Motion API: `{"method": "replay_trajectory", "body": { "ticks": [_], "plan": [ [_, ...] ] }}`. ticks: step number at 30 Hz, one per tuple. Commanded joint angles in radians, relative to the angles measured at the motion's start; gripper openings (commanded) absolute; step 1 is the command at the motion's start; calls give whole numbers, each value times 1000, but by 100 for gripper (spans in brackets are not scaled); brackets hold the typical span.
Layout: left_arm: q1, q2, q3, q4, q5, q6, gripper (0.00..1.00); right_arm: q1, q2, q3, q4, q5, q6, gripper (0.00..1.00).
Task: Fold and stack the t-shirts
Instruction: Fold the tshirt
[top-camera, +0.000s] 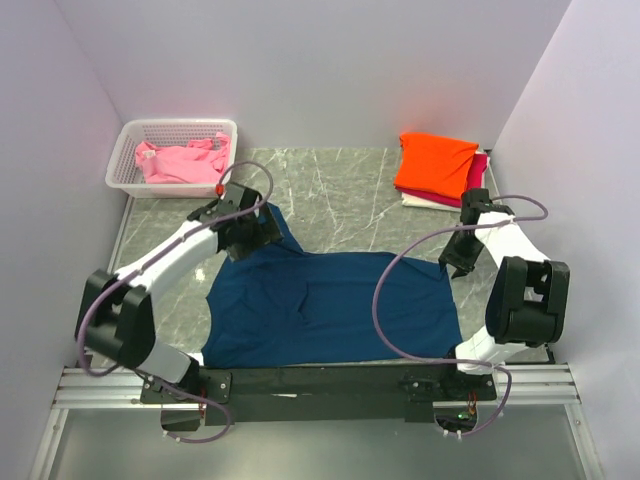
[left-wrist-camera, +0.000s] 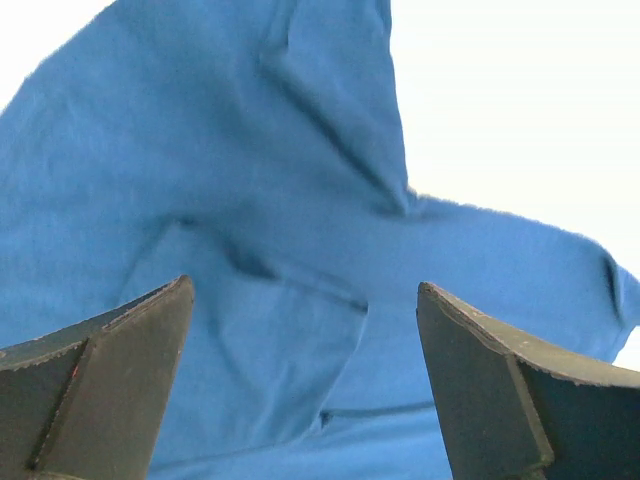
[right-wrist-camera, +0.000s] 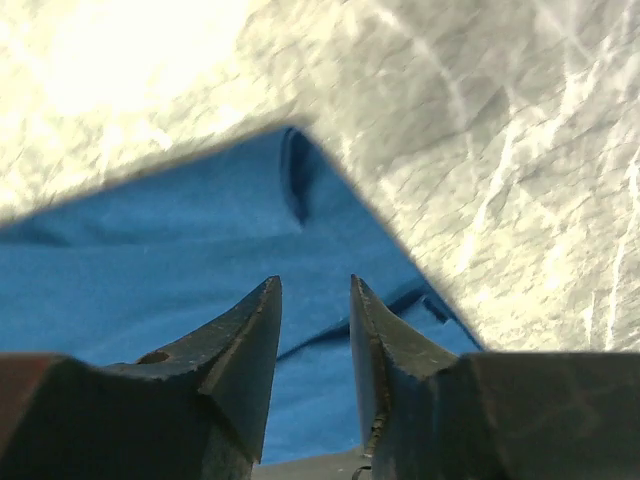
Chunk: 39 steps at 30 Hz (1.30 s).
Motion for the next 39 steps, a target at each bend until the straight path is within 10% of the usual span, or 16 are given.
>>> {"method": "replay_trajectory", "body": {
  "ticks": [1, 21, 39],
  "plan": [
    [36, 58, 93, 35, 31, 54, 99, -17, 40, 11, 43, 12, -6, 39],
    [154, 229, 228, 31, 106, 125, 99, -18, 158, -25, 157, -31, 9, 31],
    [162, 249, 233, 52, 131, 125, 99, -18, 162, -6, 143, -56, 6, 0]
  ]
}}
